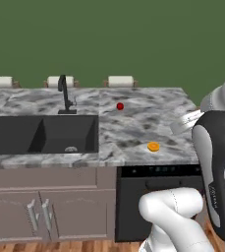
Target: Place the liquor on the top shelf of the fridge to keep it out of children's reach, and place the orange and apple on lower shelves for easy access.
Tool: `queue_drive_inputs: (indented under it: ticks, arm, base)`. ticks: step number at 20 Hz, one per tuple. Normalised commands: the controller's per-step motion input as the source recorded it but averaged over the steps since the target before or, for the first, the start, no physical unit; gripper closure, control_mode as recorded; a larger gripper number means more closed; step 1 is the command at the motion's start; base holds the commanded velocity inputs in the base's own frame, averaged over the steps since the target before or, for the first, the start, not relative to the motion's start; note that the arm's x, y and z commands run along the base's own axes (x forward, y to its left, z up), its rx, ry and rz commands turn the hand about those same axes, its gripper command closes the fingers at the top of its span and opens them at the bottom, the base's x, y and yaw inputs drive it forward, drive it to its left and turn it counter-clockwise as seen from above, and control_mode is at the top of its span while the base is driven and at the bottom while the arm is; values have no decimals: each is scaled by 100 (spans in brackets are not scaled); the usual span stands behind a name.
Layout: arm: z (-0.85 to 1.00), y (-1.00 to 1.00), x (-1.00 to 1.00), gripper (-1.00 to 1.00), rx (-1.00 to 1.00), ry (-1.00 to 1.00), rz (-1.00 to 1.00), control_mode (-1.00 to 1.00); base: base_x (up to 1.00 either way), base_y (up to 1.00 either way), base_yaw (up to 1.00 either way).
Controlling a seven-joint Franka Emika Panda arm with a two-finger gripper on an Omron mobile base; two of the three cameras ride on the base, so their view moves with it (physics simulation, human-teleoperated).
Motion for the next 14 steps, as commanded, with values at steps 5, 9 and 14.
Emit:
queue_drive_inputs:
  ticks: [5, 9, 14]
  arm:
    - [0, 0, 0, -100, 0, 0, 0, 100]
    - [0, 0, 0, -100, 0, 0, 0, 100]
    - [-2, -1, 27, -100, 0, 0, -30, -100]
  base:
    - [15, 44, -50]
    - [20, 10, -44]
    - [0, 0, 0]
